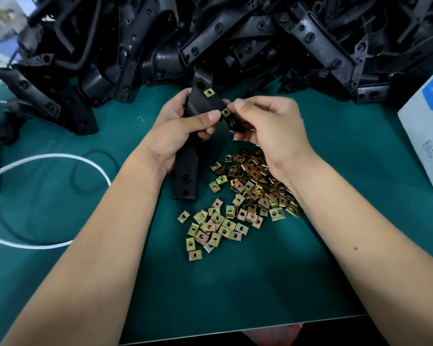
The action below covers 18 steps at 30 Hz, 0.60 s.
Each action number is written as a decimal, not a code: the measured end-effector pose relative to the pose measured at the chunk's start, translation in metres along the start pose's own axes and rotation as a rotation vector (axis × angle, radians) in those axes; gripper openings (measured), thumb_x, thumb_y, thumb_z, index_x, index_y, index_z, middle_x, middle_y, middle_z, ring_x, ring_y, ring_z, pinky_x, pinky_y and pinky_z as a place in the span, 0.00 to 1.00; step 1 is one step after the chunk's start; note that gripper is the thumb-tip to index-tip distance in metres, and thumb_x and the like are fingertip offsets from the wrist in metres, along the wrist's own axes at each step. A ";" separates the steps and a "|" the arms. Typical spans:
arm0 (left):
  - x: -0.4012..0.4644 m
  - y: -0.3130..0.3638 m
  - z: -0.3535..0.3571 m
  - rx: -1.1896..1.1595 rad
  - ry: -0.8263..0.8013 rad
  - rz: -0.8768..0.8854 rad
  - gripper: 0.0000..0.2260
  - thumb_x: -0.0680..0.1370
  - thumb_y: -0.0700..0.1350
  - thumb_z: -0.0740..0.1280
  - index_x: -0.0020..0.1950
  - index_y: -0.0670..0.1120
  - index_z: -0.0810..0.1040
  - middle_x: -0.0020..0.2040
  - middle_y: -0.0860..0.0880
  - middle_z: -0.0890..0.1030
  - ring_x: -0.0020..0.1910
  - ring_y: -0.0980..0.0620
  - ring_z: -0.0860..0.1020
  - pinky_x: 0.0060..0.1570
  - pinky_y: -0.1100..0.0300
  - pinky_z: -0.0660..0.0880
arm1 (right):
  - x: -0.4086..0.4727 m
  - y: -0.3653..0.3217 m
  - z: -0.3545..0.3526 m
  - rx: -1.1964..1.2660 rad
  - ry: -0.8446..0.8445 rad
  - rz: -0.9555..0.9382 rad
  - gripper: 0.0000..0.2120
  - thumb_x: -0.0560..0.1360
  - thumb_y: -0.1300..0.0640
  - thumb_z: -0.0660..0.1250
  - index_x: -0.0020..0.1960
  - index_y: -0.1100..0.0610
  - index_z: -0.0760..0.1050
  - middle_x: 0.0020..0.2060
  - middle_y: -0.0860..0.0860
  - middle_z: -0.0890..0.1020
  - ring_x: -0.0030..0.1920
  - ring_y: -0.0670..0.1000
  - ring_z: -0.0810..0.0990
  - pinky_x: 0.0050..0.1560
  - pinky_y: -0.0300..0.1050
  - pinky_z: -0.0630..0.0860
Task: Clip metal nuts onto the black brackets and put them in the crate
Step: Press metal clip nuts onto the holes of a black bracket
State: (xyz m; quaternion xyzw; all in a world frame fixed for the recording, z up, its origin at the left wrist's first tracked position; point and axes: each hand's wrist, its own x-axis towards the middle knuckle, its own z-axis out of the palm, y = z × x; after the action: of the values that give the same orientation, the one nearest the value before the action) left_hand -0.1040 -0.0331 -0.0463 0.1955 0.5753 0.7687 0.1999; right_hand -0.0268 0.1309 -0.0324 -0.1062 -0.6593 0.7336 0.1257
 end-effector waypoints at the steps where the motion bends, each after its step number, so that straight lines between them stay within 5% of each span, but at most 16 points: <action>1: 0.000 0.000 0.001 0.014 0.009 0.007 0.15 0.76 0.32 0.71 0.60 0.39 0.71 0.45 0.49 0.84 0.32 0.56 0.75 0.31 0.66 0.70 | 0.000 0.001 0.000 -0.026 -0.016 -0.022 0.03 0.79 0.62 0.72 0.47 0.58 0.85 0.43 0.51 0.87 0.43 0.46 0.84 0.41 0.41 0.80; 7: 0.000 0.001 0.005 -0.013 0.079 0.005 0.07 0.81 0.36 0.67 0.57 0.42 0.74 0.60 0.46 0.85 0.34 0.54 0.77 0.30 0.65 0.71 | -0.001 0.008 0.006 -0.365 0.037 -0.163 0.10 0.70 0.56 0.81 0.49 0.52 0.83 0.42 0.47 0.86 0.45 0.44 0.84 0.46 0.38 0.80; 18: -0.007 0.021 0.035 0.133 0.147 0.099 0.07 0.85 0.40 0.63 0.62 0.47 0.76 0.54 0.51 0.86 0.34 0.55 0.77 0.33 0.64 0.74 | -0.006 -0.018 -0.001 -0.566 0.077 -0.318 0.09 0.74 0.53 0.78 0.44 0.56 0.81 0.32 0.43 0.79 0.32 0.40 0.75 0.35 0.33 0.71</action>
State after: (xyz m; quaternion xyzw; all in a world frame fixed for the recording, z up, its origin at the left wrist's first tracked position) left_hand -0.0814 -0.0138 -0.0170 0.1796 0.6277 0.7501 0.1055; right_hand -0.0201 0.1314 -0.0146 -0.0602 -0.8401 0.4880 0.2290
